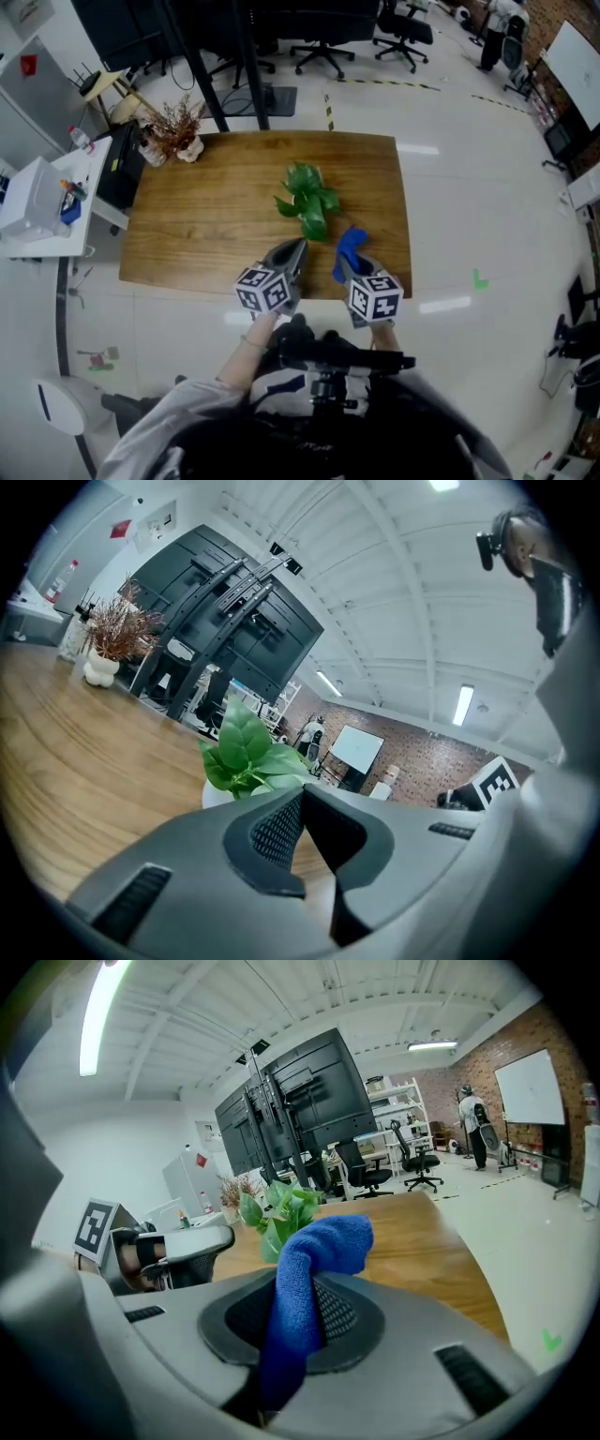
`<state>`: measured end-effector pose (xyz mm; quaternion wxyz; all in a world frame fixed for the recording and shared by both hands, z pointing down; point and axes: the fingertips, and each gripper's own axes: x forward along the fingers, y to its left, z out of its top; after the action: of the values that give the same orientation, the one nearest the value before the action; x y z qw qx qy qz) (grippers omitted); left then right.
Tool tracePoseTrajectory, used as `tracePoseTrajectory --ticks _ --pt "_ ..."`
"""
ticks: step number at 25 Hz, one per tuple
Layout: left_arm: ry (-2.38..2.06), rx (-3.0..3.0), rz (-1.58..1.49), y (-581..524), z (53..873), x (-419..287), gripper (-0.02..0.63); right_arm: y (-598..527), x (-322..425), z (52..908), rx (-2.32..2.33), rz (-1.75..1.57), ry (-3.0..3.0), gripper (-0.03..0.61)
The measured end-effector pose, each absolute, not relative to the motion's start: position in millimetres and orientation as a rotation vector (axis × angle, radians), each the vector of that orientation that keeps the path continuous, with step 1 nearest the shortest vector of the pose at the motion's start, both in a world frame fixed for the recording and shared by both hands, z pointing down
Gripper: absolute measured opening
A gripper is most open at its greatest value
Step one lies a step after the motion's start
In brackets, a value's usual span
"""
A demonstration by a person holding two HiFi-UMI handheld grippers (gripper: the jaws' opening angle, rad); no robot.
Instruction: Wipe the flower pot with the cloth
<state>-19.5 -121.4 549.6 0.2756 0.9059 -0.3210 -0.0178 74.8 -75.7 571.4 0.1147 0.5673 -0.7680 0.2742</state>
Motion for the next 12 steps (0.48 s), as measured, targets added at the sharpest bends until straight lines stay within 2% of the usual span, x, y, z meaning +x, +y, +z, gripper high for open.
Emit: tracePoseTrajectory --ticks 12 --pt "-0.999 2.373 -0.018 -89 563 -39 0.005 -58 57 579 1.519 0.78 -2.336 0.057"
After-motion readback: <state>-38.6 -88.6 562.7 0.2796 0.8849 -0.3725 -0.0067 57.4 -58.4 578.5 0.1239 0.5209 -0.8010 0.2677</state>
